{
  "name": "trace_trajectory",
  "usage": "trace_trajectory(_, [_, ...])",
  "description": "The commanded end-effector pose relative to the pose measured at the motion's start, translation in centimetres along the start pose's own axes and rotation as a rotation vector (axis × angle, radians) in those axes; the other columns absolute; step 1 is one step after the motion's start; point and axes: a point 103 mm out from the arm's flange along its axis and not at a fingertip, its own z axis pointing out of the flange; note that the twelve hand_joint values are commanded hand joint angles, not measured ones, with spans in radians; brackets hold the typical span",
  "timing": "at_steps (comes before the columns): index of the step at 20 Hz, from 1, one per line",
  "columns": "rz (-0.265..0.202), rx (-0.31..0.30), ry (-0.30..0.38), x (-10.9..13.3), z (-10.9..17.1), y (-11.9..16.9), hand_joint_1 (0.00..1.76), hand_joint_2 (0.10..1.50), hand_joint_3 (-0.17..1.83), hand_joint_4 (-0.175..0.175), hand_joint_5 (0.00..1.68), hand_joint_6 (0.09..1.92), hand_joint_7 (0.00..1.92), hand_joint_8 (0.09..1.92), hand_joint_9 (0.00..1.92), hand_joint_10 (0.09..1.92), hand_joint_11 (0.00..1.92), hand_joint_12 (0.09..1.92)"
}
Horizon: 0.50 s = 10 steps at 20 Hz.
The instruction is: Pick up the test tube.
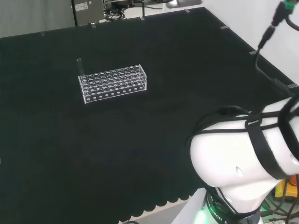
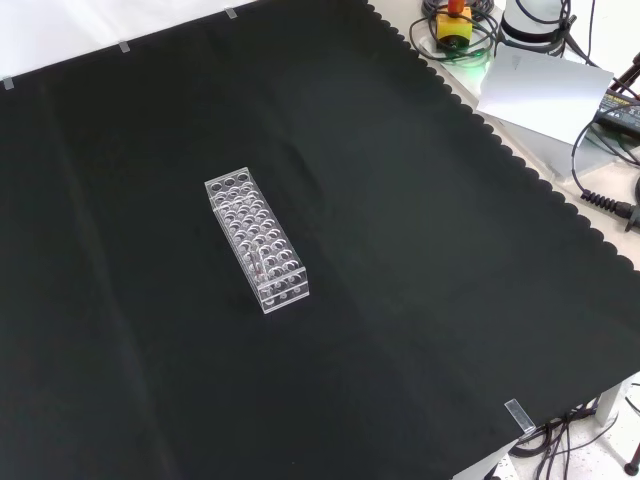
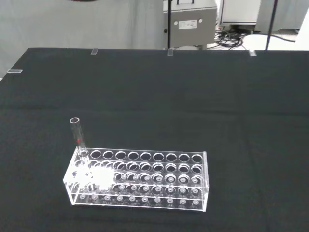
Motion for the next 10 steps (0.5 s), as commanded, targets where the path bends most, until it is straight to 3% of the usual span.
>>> trace_trajectory(1, [-0.08, 0.053, 0.003, 2.7, 1.6, 6.1, 0.73, 0.79, 0.42, -0.119, 0.28, 0.09, 0.26, 0.91, 0.21, 0.95, 0.0, 1.59])
trace_trajectory(10, [-0.128, 0.162, -0.008, 5.4, 7.0, 11.2, 0.68, 0.8, 0.46, -0.121, 0.34, 0.09, 0.36, 0.91, 0.3, 0.93, 0.02, 1.59])
